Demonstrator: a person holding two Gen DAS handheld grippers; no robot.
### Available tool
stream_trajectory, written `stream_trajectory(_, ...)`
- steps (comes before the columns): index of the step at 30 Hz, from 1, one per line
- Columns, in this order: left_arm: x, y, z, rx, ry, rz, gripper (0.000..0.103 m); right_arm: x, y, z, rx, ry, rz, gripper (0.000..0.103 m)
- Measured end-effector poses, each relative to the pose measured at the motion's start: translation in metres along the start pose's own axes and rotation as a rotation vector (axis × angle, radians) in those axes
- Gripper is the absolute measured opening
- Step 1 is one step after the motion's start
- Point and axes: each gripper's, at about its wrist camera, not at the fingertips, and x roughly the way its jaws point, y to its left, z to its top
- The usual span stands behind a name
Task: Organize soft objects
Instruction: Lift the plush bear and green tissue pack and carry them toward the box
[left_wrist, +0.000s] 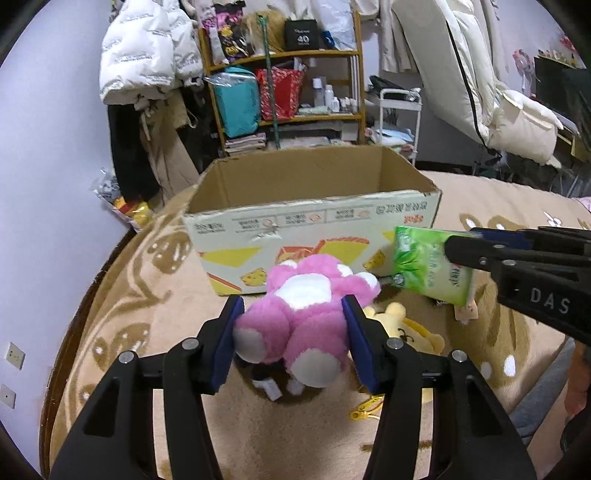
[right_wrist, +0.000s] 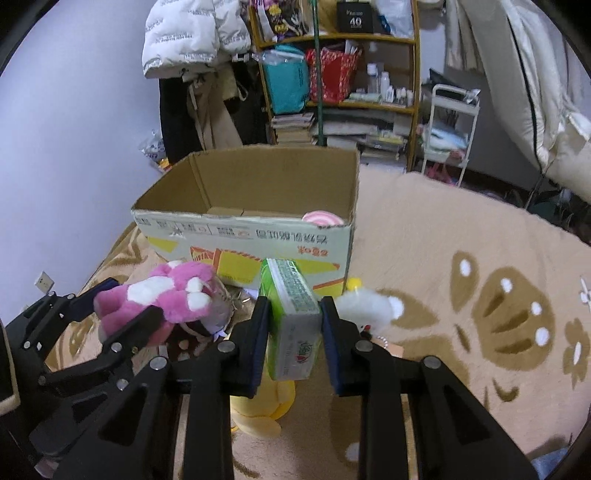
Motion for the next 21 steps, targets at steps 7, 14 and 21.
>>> stream_trajectory(7,-0.022,0.012,0.004,-0.017,-0.082,0.075,0.053,-0.022,0.001,0.003,-0.007,-0.087,-0.009,0.029)
stream_trajectory(14,-0.037,0.025,0.012,-0.056,-0.142,0.112,0.052,-0.038,0.006,0.005,-0.026,-0.166,-0.021,0.029)
stream_trajectory(21,-0.054,0.037,0.023,-0.067,-0.245,0.178,0.052,-0.053,0.004,0.01,-0.014,-0.242,-0.017,0.029)
